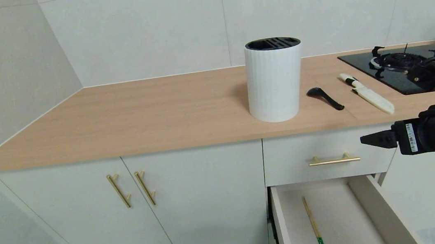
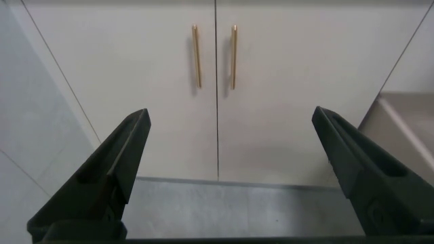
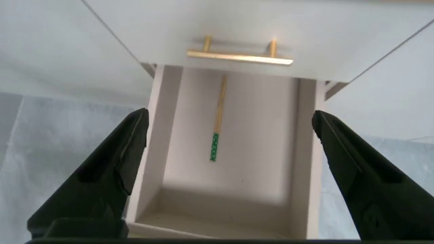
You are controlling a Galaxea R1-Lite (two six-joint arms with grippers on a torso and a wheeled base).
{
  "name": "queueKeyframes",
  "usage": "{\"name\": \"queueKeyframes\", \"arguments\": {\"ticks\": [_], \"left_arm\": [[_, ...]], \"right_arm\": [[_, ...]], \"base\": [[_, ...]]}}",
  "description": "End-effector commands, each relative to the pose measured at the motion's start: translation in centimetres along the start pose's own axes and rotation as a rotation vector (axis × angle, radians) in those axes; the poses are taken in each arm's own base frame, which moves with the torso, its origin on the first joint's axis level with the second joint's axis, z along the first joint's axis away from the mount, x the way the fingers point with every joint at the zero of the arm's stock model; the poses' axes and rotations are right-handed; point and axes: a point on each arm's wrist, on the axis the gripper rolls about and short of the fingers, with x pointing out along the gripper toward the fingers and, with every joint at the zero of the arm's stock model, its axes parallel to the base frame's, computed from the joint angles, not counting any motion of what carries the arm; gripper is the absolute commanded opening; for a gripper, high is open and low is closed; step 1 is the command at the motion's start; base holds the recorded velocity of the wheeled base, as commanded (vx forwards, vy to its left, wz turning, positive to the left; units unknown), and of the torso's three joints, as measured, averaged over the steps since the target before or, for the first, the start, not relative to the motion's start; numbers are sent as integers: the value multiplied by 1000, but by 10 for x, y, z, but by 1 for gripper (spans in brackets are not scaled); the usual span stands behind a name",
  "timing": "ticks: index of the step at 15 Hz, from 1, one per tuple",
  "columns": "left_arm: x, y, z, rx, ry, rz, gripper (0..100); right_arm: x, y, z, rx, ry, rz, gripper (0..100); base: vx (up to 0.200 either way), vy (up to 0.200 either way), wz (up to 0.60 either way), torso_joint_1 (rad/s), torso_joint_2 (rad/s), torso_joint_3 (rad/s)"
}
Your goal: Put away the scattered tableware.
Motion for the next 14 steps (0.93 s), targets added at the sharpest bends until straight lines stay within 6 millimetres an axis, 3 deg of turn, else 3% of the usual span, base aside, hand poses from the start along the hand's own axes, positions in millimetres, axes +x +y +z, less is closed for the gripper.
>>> {"name": "queueKeyframes", "arguments": {"ticks": [1, 6, 9, 10, 14], "left_arm": [[0, 0, 0, 0, 0, 1, 100], [0, 0, 0, 0, 0, 1, 100], [0, 0, 0, 0, 0, 1, 100], [0, 0, 0, 0, 0, 1, 100], [0, 0, 0, 0, 0, 1, 100]], "right_arm": [[1, 0, 0, 0, 3, 0, 100], [2, 1, 1, -15, 1, 2, 100], [32, -6, 14, -86, -77, -33, 100], [70, -17, 35, -99, -188, -68, 100], [149, -42, 57, -121, -201, -29, 100]], "base": [[0, 0, 0, 198, -486, -256], [0, 0, 0, 193, -448, -257], [0, 0, 0, 46, -90, -53], [0, 0, 0, 0, 0, 0], [0, 0, 0, 0, 0, 0]]}}
